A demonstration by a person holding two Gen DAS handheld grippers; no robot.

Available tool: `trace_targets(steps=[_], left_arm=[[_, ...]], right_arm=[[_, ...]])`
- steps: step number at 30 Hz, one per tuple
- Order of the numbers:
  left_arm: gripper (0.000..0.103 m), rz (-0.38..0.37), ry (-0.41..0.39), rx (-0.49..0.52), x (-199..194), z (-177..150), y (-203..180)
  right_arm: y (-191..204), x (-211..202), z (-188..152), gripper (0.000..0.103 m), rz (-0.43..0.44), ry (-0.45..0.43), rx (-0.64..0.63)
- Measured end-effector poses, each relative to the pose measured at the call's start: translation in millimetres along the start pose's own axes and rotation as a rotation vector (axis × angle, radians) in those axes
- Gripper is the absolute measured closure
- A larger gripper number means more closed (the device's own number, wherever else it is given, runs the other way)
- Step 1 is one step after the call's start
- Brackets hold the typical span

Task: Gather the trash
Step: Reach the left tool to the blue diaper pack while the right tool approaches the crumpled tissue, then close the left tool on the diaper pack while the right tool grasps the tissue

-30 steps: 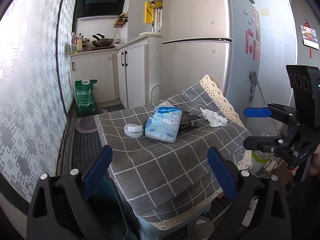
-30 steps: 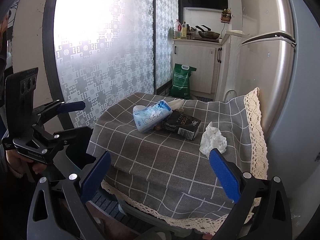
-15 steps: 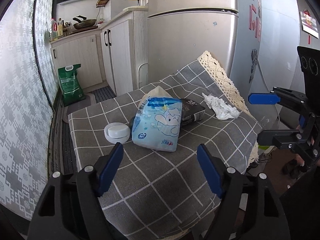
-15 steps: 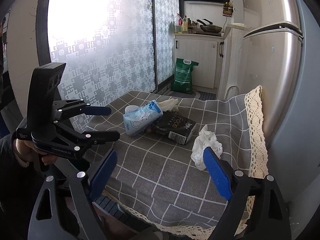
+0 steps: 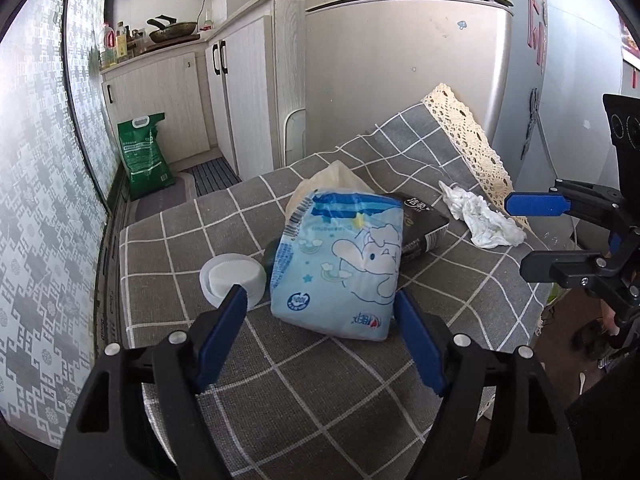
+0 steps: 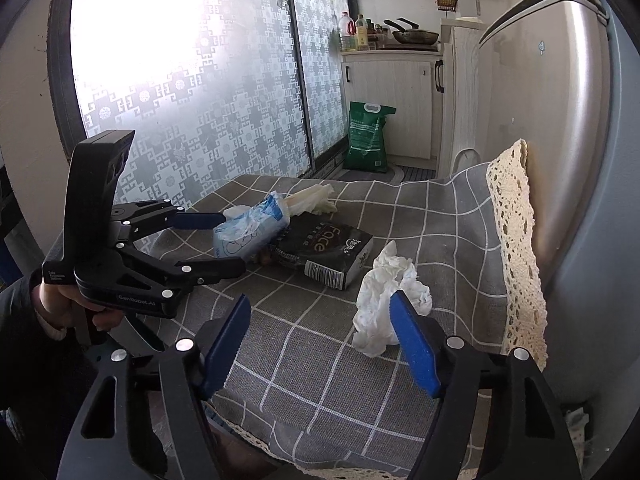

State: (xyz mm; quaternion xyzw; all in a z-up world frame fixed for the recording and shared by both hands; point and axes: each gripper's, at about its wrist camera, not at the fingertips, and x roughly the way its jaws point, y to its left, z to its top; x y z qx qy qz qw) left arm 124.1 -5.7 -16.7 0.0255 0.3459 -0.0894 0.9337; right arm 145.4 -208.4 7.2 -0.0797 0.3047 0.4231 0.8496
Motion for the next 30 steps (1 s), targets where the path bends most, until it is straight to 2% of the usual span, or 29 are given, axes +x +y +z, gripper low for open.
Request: trace_targets(steps=[4,9,12,16,23,30], left_arm=[[0.031,-0.026,0.007,-0.010,3,-1,0],[0.031,-0.045,0.003,-0.033,7,2,-1],[0.047,-0.041,-0.006,-0.032,7,3,-3],[0.048,-0.038,-0.019,-0.028,4,2,-7],[0.048,-0.095,-0.112,-0.115,-23,-2,-4],[0.048,-0.071,-0.190,-0.117,-47,-11,-8]], right_arm=[[-2,5,-1,0.033,-0.009,0.010,0.004],[-3,5,1,0.033,-0.043,0.010,-0.005],[-4,3,2,0.036,-0.061,0.006,0.005],[-5,3,3,0.042,-0.103,0.012,0.011],[-11,11,-1,0.062,-0.172,0.056,0.024],[-6,15,1,0.067,-0.216,0.081,0.021]])
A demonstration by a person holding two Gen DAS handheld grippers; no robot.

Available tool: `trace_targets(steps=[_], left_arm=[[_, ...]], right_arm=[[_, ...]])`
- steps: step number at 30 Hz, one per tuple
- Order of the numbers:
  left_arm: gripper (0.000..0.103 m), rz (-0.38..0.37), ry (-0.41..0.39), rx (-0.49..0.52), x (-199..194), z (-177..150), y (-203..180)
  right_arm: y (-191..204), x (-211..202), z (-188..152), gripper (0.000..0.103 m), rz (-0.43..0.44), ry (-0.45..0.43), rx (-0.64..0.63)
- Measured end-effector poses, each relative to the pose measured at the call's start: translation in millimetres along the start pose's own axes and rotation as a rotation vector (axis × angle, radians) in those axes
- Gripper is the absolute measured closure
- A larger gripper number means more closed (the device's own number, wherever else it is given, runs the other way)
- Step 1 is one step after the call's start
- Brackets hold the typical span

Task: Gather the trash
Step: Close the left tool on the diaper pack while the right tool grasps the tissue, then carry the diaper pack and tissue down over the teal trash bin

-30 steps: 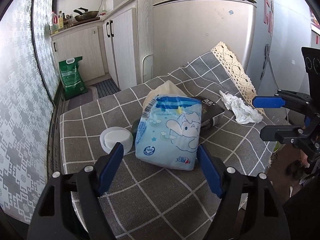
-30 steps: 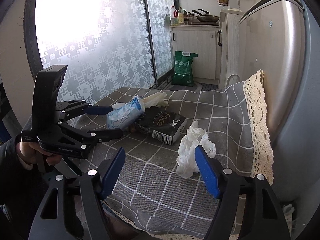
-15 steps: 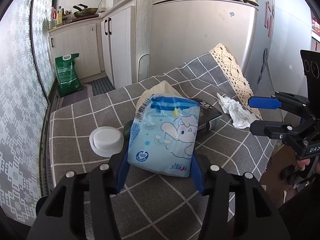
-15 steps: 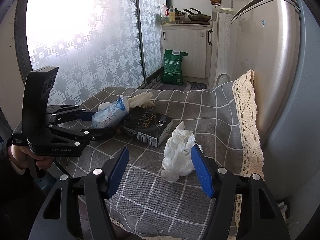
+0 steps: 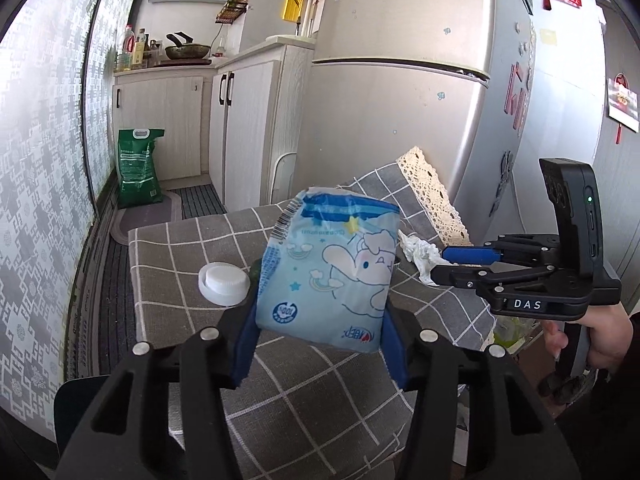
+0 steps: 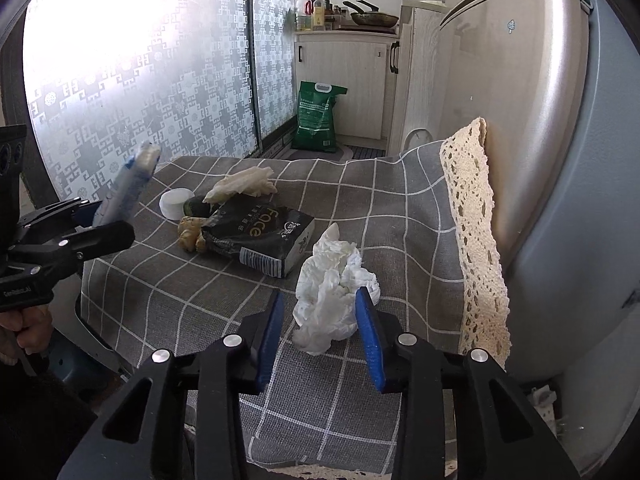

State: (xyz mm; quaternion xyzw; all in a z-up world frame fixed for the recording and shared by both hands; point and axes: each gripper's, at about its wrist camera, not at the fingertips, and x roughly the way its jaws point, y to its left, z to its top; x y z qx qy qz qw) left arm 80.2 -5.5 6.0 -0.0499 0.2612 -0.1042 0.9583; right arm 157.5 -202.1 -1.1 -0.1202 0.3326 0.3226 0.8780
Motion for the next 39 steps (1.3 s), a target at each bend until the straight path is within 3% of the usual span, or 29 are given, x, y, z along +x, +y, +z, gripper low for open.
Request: trace_targets(steps=[4,8,12,21,31,39], left_arm=[[0.048,0.022,-0.010,-0.032,-10,-2,13],[0.048,0.038,-0.015,-0.062,-21,-6,31],[0.048,0.067,-0.018,-0.092,-30,-13,48],[0.048,0.147,0.005,-0.133,-44,-28,77],[0.048,0.279,0.079,-0.173,-52,-54,120],[0.048,0.340,0.153,-0.198,-58,-80,148]], right_arm=[[4,4,2,0.075,-0.043,0.021,-0.006],[4,7,3,0.076,-0.077,0.050,0.008],[2,8,2,0.091,-0.077,0.069,0.028],[22,-20,26,0.093,-0.091,-0.021,0.009],[79,-34,56,0.093,0.017,-0.081,-0.045],[141,-27,72,0.093,0.120,-0.070,-0.127]])
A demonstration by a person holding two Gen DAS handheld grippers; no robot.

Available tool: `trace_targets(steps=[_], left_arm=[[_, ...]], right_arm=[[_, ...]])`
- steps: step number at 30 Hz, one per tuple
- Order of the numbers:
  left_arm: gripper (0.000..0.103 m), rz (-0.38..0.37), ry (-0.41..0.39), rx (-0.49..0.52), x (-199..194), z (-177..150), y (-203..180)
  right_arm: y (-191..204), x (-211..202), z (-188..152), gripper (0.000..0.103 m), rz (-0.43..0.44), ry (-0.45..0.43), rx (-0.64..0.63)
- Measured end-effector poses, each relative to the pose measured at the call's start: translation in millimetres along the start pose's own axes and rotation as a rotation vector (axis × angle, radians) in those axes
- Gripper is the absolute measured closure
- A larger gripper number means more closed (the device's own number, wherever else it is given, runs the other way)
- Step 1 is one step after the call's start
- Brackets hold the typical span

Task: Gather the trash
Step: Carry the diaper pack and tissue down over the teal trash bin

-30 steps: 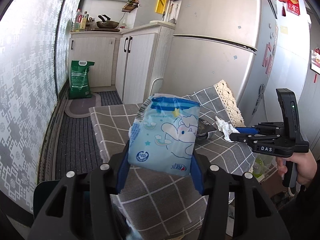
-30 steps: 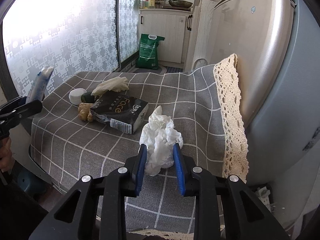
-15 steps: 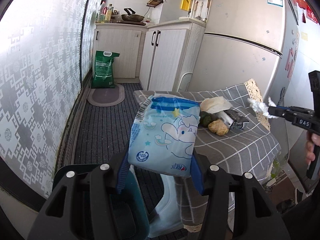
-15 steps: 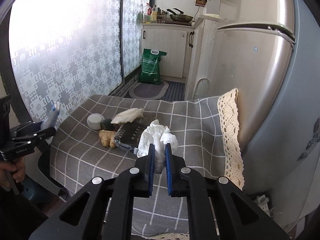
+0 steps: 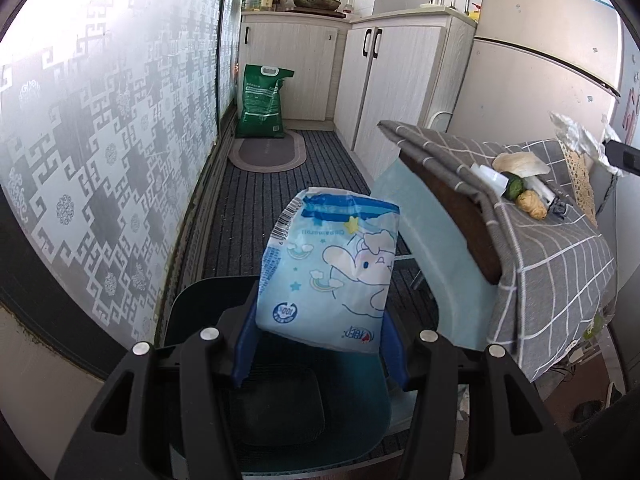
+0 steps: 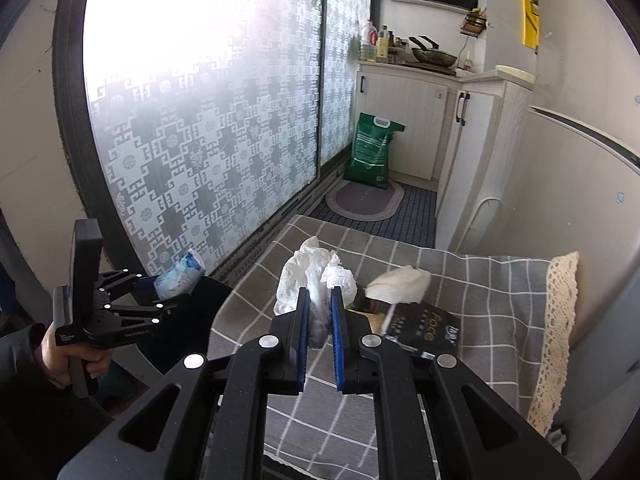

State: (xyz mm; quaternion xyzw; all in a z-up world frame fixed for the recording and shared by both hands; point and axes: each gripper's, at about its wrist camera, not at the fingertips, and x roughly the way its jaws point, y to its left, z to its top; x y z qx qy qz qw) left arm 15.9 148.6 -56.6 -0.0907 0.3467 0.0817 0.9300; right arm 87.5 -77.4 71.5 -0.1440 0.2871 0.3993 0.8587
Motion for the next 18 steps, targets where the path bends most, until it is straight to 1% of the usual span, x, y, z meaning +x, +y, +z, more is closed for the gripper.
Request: trace_targets(steps=[4,10,15,18], left_arm=[[0.048,0.032,0.060,-0.018,9,-11,15],[0.048,0.048,0.173,-0.036,30,-32,32],[0.048,0.067,0.258,-0.019,48,-51,38],[0.048,0.071,0.302,-0.041,55,-58,47]], right_arm=[[27,14,7,0.093,0.048,0.026,-0.029],[64,37,14,0.093,0.105,0.070,-0.071],[93,60,14,0.093,0.150,0.144,-0.078],[106,74,13,0.093,0.157,0.184,-0.088]])
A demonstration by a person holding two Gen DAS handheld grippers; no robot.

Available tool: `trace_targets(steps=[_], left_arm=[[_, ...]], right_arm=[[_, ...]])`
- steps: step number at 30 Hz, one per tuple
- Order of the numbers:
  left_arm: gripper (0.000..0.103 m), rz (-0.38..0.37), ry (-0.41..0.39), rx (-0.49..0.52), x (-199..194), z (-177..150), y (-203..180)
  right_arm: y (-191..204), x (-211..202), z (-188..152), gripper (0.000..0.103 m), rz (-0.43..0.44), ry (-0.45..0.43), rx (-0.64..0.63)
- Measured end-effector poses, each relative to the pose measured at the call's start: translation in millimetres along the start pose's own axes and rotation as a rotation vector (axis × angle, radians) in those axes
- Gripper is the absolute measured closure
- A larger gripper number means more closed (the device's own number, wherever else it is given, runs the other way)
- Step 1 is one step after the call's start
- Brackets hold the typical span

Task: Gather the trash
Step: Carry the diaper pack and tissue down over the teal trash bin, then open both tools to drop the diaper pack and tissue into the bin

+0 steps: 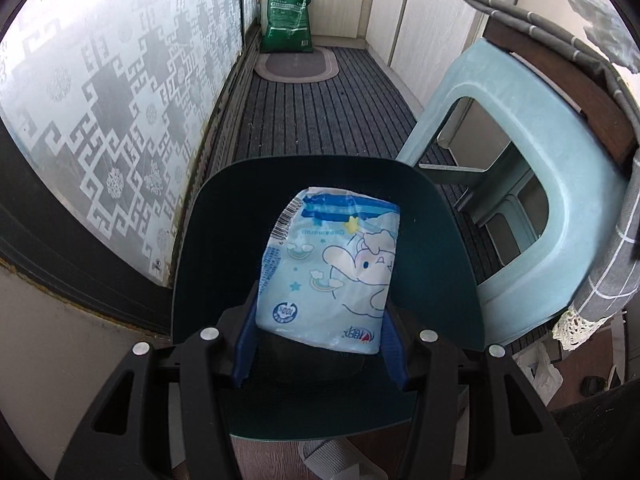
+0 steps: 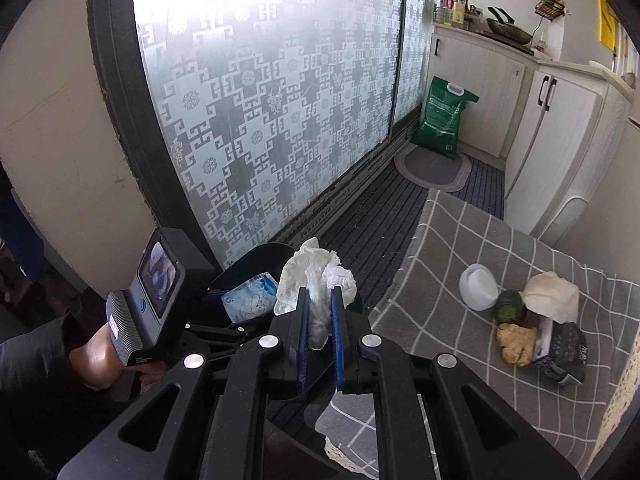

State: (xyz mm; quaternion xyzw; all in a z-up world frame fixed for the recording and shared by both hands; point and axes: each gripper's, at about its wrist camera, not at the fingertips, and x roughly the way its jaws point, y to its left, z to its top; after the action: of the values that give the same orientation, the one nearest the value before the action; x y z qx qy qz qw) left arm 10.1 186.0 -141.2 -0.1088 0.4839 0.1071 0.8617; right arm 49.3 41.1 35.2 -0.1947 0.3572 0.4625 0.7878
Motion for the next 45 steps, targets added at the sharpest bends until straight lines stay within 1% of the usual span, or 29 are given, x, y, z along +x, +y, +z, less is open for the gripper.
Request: trace_targets(steps=[5,9,12,16,18,19,22,24,26,27,28,30,33,35,40,41,43,45], left_arm=[[0.048,-0.001,0.078,-0.040,16,-10,14],[0.048,-0.004,0.126,-0.035,28,-16,18],[0.048,-0.009,0.149,-0.025,35,-18,18],[0.047,-0.007,0.138,-0.021,33,-19,19],[0.045,0.001,0.122,-0.028,28,-19,18],[0.042,0.001,0.116,-0.031,27,-19,20],[0.042,-0.005,0.089,-0.024,19,-18,20],[0.043,-0.003,0.060,-0.017,12,-17,21],[0.047,-0.003,0.024,-0.026,3,-14,24],[0.052,-0.009,0.003,-0.037,-2,-12,27],[0.053,-0.011,-0.016,-0.047,-8,-11,29],[0.056,-0.001,-0.064,-0.059,-21,-6,32],[0.058,-0.006,-0.142,-0.072,-41,-1,34],[0.061,-0.005,-0.202,-0.071,-54,1,34],[0.064,-0.044,-0.325,-0.104,-83,7,38],[0.064,-0.046,-0.347,-0.108,-89,8,37],[0.065,-0.026,-0.401,-0.114,-101,13,35],[0.065,-0.034,-0.450,-0.124,-113,14,34]], right_arm=[[17,30,2,0.093,0.017,0.095,-0.006],[26,53,-3,0.093,0.025,0.175,-0.004],[27,67,-6,0.093,0.044,0.218,0.009],[35,84,-9,0.093,0.046,0.263,0.006],[37,89,-10,0.093,0.043,0.272,0.001],[38,91,-10,0.093,0.042,0.275,0.000],[40,97,-10,0.093,0.038,0.284,-0.003],[41,100,-11,0.093,0.038,0.290,-0.002],[42,104,-10,0.093,0.036,0.295,-0.003],[42,106,-10,0.093,0.034,0.297,-0.002],[42,108,-10,0.093,0.032,0.300,-0.002],[41,111,-12,0.093,0.031,0.304,0.003],[40,119,-16,0.093,0.030,0.320,0.012],[40,126,-19,0.093,0.031,0.336,0.011],[43,141,-27,0.093,0.044,0.355,0.002],[45,144,-28,0.092,0.044,0.361,-0.002],[48,151,-31,0.092,0.048,0.373,-0.008],[50,158,-35,0.092,0.049,0.388,-0.007]])
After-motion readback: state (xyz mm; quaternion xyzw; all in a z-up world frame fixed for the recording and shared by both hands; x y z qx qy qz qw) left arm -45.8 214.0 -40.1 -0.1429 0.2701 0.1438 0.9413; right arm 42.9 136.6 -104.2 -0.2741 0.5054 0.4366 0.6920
